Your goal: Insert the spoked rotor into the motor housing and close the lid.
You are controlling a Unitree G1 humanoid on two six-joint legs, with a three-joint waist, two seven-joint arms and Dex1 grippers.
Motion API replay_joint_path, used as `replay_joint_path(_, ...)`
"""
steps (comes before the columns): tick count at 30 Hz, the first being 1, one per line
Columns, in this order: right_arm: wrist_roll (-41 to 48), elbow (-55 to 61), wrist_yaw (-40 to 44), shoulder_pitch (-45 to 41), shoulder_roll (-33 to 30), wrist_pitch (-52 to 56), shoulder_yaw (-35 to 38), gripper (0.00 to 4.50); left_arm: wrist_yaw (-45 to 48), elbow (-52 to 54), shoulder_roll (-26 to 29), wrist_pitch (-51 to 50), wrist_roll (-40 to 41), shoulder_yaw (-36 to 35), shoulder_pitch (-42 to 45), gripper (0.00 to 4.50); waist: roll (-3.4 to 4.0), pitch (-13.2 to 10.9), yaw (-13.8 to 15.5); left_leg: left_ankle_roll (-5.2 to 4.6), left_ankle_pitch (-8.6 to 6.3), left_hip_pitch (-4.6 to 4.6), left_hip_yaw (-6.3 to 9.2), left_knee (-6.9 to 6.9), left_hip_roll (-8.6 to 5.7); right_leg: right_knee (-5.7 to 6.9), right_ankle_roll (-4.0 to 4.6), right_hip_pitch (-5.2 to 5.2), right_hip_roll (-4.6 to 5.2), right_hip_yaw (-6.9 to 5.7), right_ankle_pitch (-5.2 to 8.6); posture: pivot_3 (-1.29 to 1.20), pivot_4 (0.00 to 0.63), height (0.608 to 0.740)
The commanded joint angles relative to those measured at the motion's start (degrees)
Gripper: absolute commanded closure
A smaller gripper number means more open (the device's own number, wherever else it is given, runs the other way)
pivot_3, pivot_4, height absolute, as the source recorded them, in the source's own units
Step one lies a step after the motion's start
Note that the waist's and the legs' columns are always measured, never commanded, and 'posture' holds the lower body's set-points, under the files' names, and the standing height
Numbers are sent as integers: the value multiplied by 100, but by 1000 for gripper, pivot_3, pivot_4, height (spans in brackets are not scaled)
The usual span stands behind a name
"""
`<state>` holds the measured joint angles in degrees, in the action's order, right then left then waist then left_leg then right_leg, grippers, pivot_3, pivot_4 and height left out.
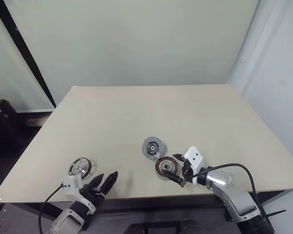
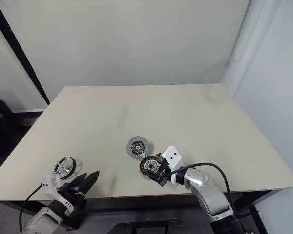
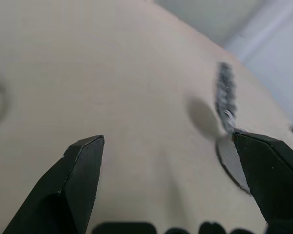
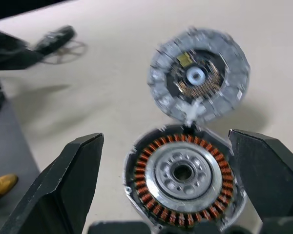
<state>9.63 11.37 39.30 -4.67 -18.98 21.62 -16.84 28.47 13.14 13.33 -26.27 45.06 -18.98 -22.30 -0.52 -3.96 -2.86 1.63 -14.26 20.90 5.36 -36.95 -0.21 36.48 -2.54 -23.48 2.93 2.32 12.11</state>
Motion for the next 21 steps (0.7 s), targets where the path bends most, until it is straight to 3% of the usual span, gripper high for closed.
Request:
replay_joint_path(1,110,81,370,54,-74,-544,-74,34,-386,195,-56,-258,386,-328,6,0,-4,0,0,0,-2,0,0,0,1,0,0,0,0,-1,0,0,0,740)
replay_joint_path(21,45,-105,586,164,-65,-962,-127,34,-2205,-341,-488,-599,1457,-1553,703,0,-20,1,2,1,-6,-3,-2,-4,1,0,0,2,-2,-3,0,0,0,740)
